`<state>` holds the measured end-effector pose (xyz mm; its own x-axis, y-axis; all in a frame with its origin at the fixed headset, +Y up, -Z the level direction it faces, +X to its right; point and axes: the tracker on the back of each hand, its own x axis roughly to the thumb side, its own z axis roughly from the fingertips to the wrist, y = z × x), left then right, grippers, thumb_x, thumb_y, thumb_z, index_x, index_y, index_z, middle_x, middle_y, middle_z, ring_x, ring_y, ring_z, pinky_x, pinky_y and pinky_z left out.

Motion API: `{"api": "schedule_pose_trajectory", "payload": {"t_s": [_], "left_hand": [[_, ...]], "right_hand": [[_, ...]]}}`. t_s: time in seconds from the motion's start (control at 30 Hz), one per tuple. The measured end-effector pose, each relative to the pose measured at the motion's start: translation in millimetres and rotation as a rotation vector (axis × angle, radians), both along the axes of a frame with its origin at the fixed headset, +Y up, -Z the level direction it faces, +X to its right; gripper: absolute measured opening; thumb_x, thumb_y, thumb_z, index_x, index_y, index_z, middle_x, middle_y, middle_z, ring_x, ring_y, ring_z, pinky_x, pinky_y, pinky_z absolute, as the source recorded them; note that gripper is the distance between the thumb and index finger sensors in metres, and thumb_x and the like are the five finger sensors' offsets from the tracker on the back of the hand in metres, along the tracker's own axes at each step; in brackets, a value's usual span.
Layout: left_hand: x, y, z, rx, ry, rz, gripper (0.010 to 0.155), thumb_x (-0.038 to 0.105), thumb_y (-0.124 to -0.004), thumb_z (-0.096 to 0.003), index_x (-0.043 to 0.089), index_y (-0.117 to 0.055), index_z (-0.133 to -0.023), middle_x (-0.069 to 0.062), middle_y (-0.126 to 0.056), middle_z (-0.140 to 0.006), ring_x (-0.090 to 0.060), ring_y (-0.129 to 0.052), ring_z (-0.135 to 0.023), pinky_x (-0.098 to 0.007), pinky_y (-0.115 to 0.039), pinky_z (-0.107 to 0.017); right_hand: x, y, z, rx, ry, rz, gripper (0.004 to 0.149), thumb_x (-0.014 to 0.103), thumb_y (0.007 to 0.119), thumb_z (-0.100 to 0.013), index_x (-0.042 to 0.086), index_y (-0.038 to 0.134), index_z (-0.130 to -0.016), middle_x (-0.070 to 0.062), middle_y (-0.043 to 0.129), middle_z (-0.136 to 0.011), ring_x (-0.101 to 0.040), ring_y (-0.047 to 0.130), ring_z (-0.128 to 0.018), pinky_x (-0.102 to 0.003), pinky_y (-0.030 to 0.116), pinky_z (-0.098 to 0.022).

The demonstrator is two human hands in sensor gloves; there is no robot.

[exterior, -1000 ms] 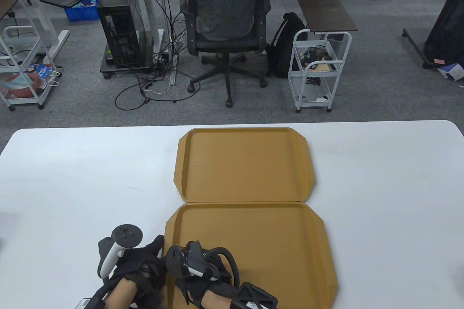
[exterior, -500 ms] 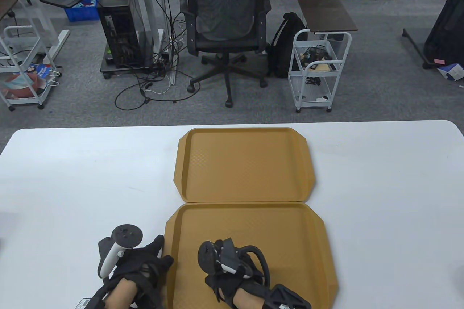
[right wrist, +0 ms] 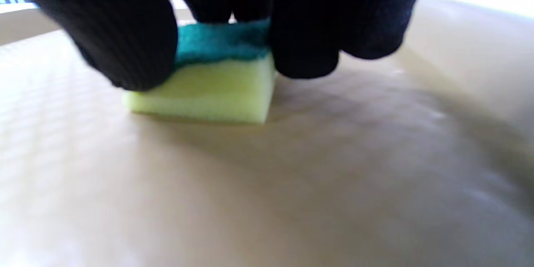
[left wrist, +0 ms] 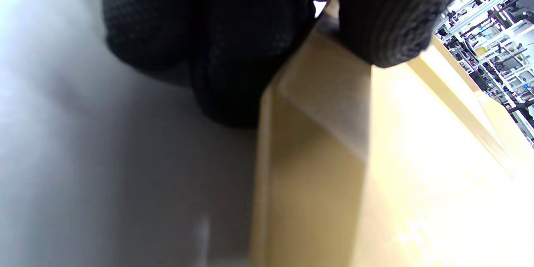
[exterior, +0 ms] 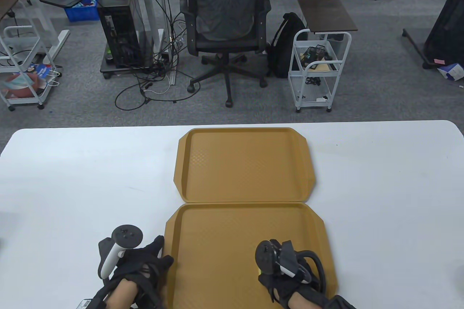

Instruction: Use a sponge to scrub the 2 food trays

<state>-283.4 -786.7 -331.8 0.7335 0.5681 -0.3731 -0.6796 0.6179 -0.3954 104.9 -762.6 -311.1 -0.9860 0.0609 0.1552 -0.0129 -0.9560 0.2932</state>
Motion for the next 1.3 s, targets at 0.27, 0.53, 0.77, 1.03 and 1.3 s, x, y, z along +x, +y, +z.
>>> {"api": "schedule_pose_trajectory", "payload": {"t_s": [0.27,0.53,0.77,1.03,1.3], "left_hand": [[0.1,-0.1,0.5,0.0,0.004,-0.001,0.076,0.047,-0.086,-0.0423,0.034,-0.051,-0.109,0.001,-0.1,-0.064,-0.02,-0.111,-0.035,-0.037,-0.093,-0.036],[0.2,-0.5,0.9,0.0,0.001,-0.002,0.076,0.048,-0.085,-0.0426,0.034,-0.051,-0.109,0.001,-0.1,-0.065,-0.02,-0.111,-0.036,-0.037,-0.092,-0.036],[0.7,-0.5,0.8,0.0,-0.004,-0.012,0.076,0.048,-0.085,-0.0429,0.034,-0.05,-0.109,0.001,-0.1,-0.065,-0.02,-0.111,-0.036,-0.037,-0.092,-0.037],[4.8,-0.1,2.2,0.006,-0.015,-0.043,0.076,0.049,-0.083,-0.0435,0.028,-0.052,-0.11,0.001,-0.098,-0.067,-0.021,-0.109,-0.038,-0.038,-0.09,-0.038],[20.4,7.7,8.7,0.075,-0.063,-0.207,0.089,0.056,-0.088,-0.0398,0.023,-0.047,-0.111,0.002,-0.096,-0.071,-0.018,-0.109,-0.04,-0.04,-0.091,-0.04]], "right_hand": [[43.5,1.3,5.4,-0.011,-0.089,0.046,0.074,0.04,0.091,-0.043,0.021,0.057,-0.106,-0.013,0.05,-0.114,-0.039,0.084,-0.076,-0.051,0.077,-0.058],[32.9,0.7,12.1,0.033,-0.092,0.196,0.068,0.038,0.085,-0.047,0.022,0.058,-0.106,-0.014,0.052,-0.113,-0.04,0.088,-0.078,-0.05,0.081,-0.055],[19.0,-6.4,14.1,0.095,-0.134,0.277,0.069,0.05,0.083,-0.045,0.024,0.061,-0.105,-0.014,0.057,-0.111,-0.041,0.091,-0.075,-0.05,0.083,-0.054],[25.6,-3.8,15.5,0.165,-0.108,0.142,0.069,0.039,0.091,-0.045,0.023,0.061,-0.105,-0.013,0.057,-0.111,-0.043,0.089,-0.078,-0.054,0.081,-0.058],[55.1,34.9,21.0,0.302,-0.117,-0.175,0.068,0.039,0.092,-0.044,0.024,0.064,-0.103,-0.011,0.059,-0.111,-0.043,0.086,-0.081,-0.054,0.079,-0.06]]}}
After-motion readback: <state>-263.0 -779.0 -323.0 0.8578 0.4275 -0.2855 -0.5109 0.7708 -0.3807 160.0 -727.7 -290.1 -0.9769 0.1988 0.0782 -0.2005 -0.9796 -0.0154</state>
